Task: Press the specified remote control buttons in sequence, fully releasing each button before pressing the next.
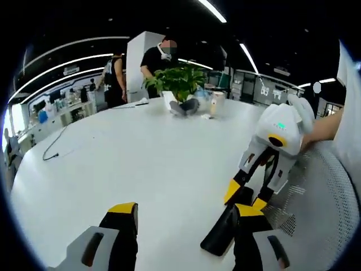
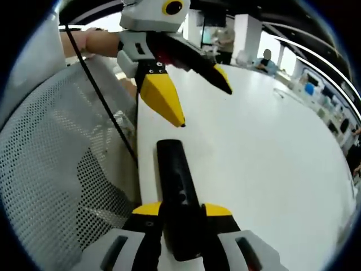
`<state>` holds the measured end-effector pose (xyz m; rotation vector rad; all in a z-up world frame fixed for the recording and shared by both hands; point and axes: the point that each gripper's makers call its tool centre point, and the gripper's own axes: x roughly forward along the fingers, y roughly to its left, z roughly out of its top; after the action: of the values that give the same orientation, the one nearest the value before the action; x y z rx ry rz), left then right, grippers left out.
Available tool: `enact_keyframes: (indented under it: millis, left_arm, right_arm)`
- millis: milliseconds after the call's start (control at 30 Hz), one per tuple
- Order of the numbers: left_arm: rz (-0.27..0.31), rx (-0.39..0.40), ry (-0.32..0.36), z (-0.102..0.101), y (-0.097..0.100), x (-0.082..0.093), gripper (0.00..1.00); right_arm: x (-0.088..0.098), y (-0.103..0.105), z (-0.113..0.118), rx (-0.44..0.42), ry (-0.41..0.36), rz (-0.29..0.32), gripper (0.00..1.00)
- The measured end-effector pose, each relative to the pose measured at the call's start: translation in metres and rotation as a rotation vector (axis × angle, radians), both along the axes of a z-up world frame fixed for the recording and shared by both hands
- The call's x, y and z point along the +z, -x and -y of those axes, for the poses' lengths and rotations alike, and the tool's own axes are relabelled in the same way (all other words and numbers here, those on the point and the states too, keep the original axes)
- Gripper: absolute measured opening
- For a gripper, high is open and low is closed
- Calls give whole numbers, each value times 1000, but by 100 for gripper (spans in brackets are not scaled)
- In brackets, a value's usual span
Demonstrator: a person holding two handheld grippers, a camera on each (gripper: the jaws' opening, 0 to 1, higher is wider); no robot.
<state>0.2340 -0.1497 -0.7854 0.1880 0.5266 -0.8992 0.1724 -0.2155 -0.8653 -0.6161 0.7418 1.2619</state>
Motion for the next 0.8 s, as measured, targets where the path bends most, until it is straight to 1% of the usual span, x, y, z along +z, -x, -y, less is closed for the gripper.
enact_keyframes:
  millis: [33,100,133,167,200,300,367,400,467,500,567,633,667,700,733,767,800]
  left_arm:
    - [3,14,15,-1,-1,3,74]
    - [-5,54,80,-2,-3,11,77]
    - [-17,79,147,-2,-4,20,79]
    - [-18,93,173,-2,-6,23,80]
    - [-13,136,240,-5,-10,34,83]
    - [21,196,325,-14,-18,48,91]
    - [40,220,358,-20,-22,54,97]
    - [43,224,353,-22,-23,53,100]
    - [66,233,344,-26,-24,57,100]
    - [90,238,335,-29,-25,60,100]
    - [110,246,323,-33,-27,61,100]
    - [123,267,333,-37,-29,64,100]
    - [135,300,365,-39,-31,70,100]
    - [148,310,401,-40,-32,76,100]
    - [152,322,454,-40,-31,84,100]
    - [164,334,484,-42,-32,89,100]
    - [199,342,531,-45,-32,100,100]
  right_arm:
    - [0,0,0,0,-1,0,23]
    - [0,0,-1,0,-2,1,23]
    - [0,0,-1,0,-2,0,23]
    - [0,0,-1,0,-2,1,23]
    - [0,0,-1,0,-3,1,23]
    - [0,0,-1,1,-3,1,23]
    - [0,0,-1,1,-3,1,23]
    - [0,0,-1,1,-3,1,23]
    - [0,0,-1,1,-3,1,23]
    - [0,0,-1,1,-3,1,23]
    - [0,0,-1,1,-4,1,23]
    - [0,0,-1,1,-4,1,23]
    - [0,0,-1,1,-4,1,23]
    - [0,0,-1,0,-4,1,23]
    - [0,0,-1,1,-4,1,23]
    - [0,0,-1,1,-4,1,23]
    - [0,0,-1,0,-5,1,23]
